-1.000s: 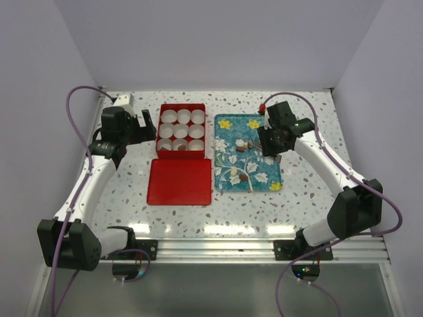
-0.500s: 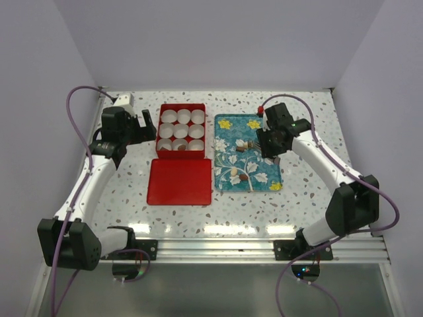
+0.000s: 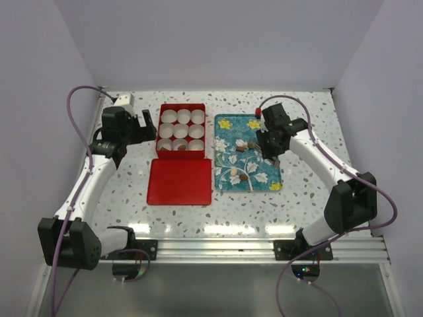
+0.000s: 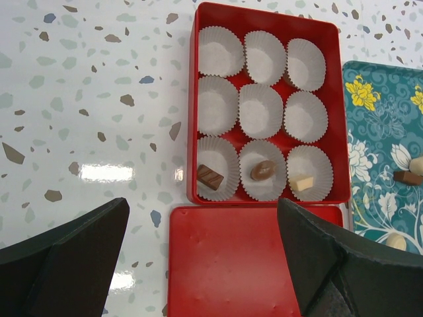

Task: Pack the chocolate

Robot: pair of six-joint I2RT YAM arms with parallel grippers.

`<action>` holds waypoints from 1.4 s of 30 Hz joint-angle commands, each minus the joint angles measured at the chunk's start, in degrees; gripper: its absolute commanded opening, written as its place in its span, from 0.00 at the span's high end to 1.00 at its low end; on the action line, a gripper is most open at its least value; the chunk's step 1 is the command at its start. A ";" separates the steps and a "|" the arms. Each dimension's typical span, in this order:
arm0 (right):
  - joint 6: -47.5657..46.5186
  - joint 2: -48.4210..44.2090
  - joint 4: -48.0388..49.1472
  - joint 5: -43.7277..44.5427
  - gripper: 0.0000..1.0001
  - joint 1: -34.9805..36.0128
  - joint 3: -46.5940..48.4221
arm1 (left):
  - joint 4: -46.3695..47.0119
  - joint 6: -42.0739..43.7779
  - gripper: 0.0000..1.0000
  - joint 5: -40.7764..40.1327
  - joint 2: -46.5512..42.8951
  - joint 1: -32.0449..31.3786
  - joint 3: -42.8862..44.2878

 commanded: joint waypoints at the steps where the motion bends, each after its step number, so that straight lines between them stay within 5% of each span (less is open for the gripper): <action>1: -0.62 -1.87 -1.19 1.75 0.74 0.26 3.58 | 3.13 1.09 0.00 0.48 0.33 -0.17 0.01; 25: -0.89 -2.75 -6.99 2.63 0.74 0.43 15.19 | 2.08 1.26 0.00 1.01 -1.77 -0.17 -0.95; 42: 2.71 9.19 -4.27 -0.27 0.74 14.49 30.90 | -0.56 1.26 0.00 -0.84 -5.47 -0.17 -3.59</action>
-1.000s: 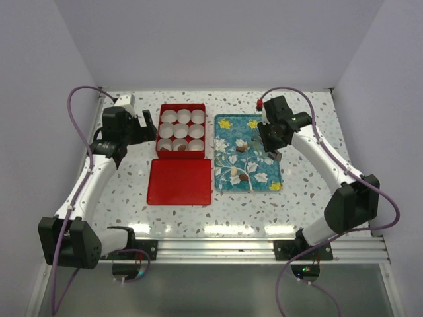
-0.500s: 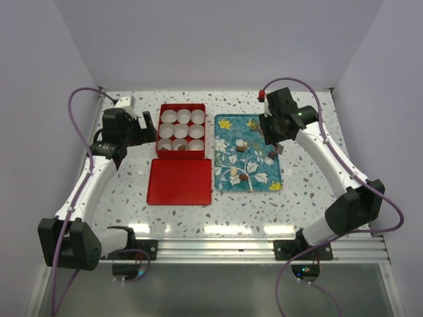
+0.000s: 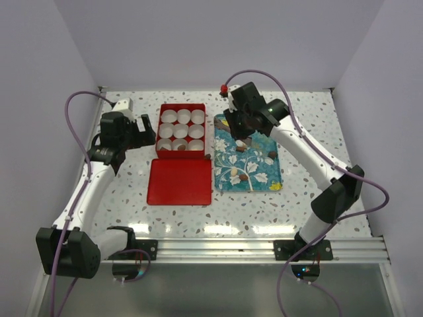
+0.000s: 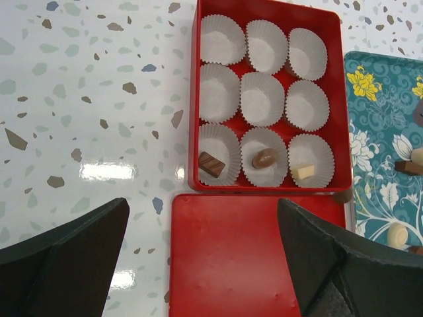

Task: Pack the chocolate

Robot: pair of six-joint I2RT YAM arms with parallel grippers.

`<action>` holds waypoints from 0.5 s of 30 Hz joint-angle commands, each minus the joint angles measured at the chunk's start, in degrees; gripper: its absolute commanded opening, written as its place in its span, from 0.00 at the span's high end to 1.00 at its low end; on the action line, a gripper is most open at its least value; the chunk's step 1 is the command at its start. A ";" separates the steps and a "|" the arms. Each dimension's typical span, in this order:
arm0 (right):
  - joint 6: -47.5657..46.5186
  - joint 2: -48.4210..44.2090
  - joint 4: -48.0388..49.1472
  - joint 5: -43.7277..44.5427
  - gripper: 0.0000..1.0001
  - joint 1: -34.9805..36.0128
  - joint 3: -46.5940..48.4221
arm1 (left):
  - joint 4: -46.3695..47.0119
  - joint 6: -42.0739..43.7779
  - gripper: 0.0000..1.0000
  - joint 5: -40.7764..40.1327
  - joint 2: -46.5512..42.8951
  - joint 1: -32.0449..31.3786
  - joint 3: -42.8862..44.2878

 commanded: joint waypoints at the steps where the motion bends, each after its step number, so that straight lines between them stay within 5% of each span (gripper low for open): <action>1: 1.38 2.64 1.87 -1.30 0.74 1.45 5.94 | 0.25 1.35 0.00 -0.84 -2.19 -0.17 -0.79; 15: 1.56 -0.86 1.96 -1.74 0.72 2.68 -1.96 | 0.16 1.09 0.00 -1.02 -3.24 -0.08 -2.29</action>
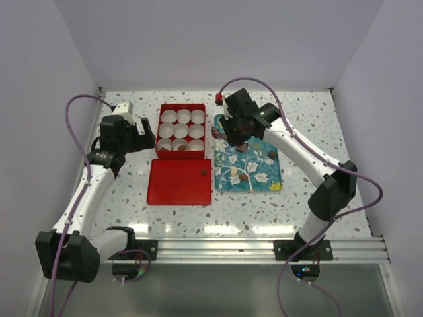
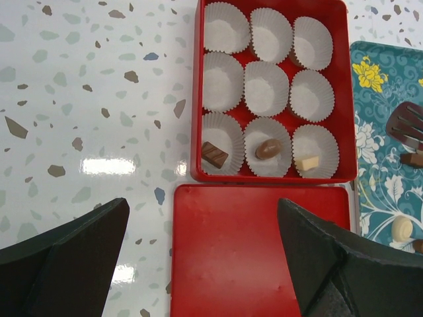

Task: Pack the chocolate

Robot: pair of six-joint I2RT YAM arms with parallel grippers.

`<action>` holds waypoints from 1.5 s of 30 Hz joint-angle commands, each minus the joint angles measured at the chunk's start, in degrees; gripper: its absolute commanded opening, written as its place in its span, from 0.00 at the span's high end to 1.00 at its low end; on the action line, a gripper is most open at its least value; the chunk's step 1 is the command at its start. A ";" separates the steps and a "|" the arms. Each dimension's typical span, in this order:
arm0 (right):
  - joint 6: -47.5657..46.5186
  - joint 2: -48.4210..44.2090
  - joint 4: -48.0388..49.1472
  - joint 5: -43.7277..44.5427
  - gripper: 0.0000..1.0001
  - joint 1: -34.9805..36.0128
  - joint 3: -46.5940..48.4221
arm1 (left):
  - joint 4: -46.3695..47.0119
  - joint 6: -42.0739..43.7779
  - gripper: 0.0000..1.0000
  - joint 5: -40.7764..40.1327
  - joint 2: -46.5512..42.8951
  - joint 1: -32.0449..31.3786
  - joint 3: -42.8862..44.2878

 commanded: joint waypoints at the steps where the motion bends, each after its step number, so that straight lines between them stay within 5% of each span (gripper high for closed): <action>1: 0.42 -6.54 0.76 -0.91 0.71 0.30 -3.54 | 0.93 1.00 0.00 -0.77 -1.21 -0.17 -1.00; 14: 4.90 -16.49 -2.76 -0.91 0.69 8.82 -15.50 | 2.16 0.30 0.00 0.63 0.63 -0.17 -0.74; 45: 6.75 -9.64 -0.38 5.07 0.59 17.00 -15.85 | -0.65 1.53 0.00 -0.25 -2.88 -0.17 -1.79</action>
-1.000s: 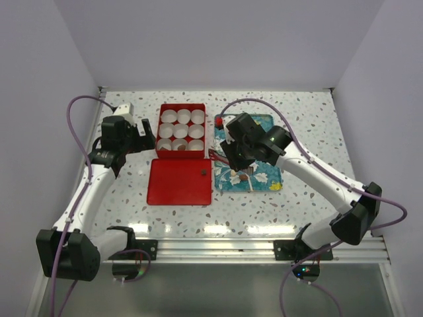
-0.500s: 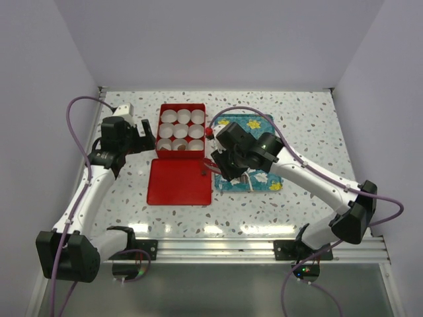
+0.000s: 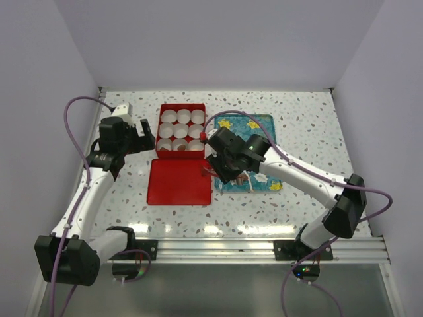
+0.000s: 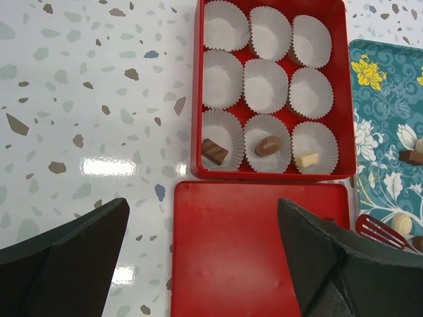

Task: Pack the chocolate

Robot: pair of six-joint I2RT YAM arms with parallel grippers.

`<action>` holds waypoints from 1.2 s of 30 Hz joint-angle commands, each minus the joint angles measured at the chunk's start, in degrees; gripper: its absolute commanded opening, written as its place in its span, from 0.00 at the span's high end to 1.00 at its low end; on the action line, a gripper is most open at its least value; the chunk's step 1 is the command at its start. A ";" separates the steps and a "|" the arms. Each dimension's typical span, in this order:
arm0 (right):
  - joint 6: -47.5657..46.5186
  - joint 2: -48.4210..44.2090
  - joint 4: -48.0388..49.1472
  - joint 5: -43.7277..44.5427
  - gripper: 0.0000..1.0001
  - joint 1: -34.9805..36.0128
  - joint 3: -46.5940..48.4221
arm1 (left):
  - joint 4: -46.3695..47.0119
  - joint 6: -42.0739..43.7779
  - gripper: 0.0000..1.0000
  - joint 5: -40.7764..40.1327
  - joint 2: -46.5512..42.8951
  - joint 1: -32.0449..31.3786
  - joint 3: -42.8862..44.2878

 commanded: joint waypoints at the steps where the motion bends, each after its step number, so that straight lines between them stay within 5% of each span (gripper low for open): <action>1: 0.65 0.79 1.98 1.83 0.58 0.56 0.30 | -0.24 1.50 0.00 -0.29 -1.46 -0.17 -0.55; 24: 0.12 6.15 2.59 4.56 0.61 1.88 1.80 | 0.55 2.03 0.00 -0.03 -0.85 -0.17 -0.90; 36: -0.32 6.24 -1.27 7.45 0.75 2.14 7.14 | 1.78 1.94 0.00 0.50 0.12 -0.17 -0.99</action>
